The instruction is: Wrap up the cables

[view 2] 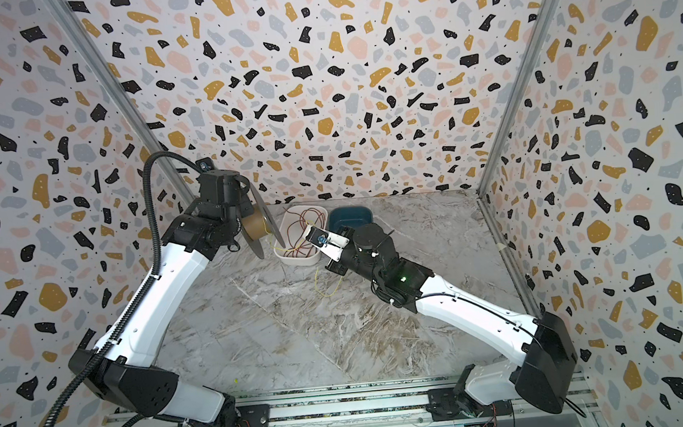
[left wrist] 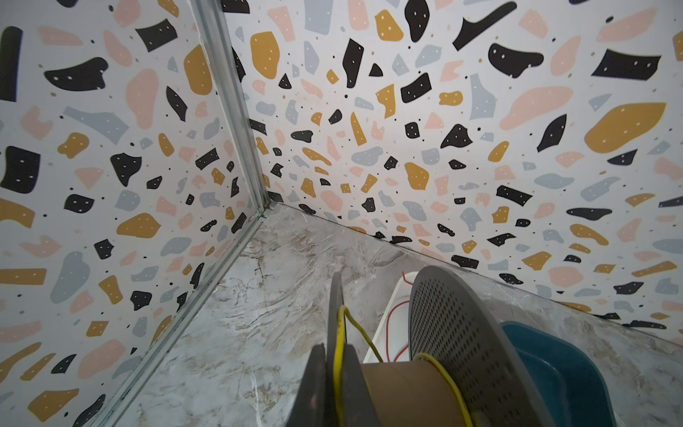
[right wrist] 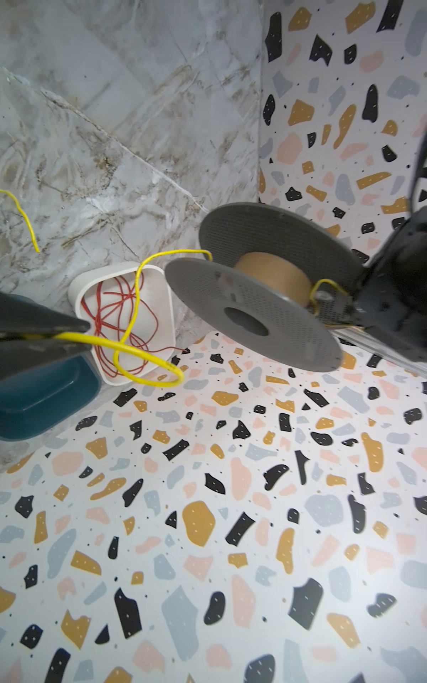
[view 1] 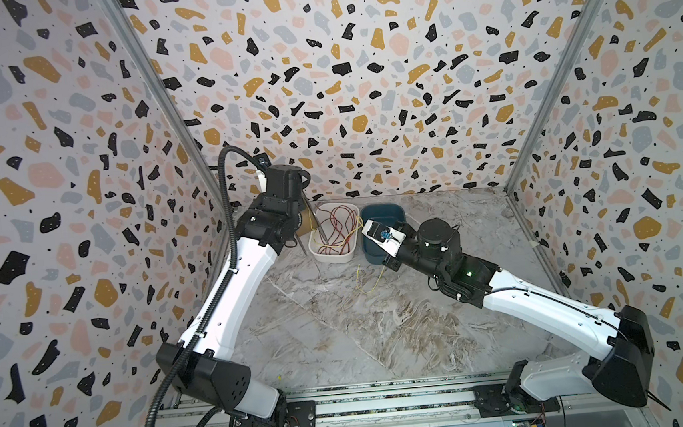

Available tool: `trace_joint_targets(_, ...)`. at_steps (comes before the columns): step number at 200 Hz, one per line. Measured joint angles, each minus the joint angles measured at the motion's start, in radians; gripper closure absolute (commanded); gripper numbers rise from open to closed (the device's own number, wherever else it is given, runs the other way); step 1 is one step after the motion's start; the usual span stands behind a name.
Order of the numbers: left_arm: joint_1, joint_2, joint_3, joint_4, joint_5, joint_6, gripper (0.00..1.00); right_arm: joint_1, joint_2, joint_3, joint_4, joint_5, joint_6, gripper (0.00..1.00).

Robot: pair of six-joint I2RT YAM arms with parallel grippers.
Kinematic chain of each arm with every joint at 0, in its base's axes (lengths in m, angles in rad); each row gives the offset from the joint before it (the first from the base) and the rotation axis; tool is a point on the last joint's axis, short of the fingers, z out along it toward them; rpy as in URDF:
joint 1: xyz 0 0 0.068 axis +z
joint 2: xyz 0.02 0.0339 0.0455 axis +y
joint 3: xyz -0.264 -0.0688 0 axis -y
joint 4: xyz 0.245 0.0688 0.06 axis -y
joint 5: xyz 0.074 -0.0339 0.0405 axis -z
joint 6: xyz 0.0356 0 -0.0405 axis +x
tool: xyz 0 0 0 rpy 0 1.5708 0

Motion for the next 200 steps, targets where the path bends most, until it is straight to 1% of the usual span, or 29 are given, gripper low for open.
trace_joint_targets(39, -0.041, 0.008, -0.008, -0.006, 0.073, 0.059, 1.0, 0.0, 0.014, 0.109, -0.035, -0.006, -0.018, 1.0)
trace_joint_targets(56, -0.057, 0.018, -0.008, -0.008, 0.102, 0.082, 1.0, -0.01, 0.031, 0.172, -0.067, -0.033, -0.018, 1.0)
trace_joint_targets(92, -0.086, 0.03, -0.034, -0.01, 0.138, 0.113, 1.0, -0.04, 0.055, 0.252, -0.095, -0.113, 0.001, 1.0)
trace_joint_targets(139, -0.121, 0.03, -0.094, -0.003, 0.156, 0.152, 1.0, -0.105, 0.117, 0.347, -0.137, -0.209, 0.056, 1.0)
trace_joint_targets(174, -0.151, 0.019, -0.143, 0.031, 0.177, 0.207, 1.0, -0.202, 0.201, 0.462, -0.183, -0.317, 0.127, 1.0)
trace_joint_targets(200, -0.182, 0.013, -0.15, 0.055, 0.199, 0.249, 1.0, -0.233, 0.264, 0.541, -0.216, -0.372, 0.158, 1.0)
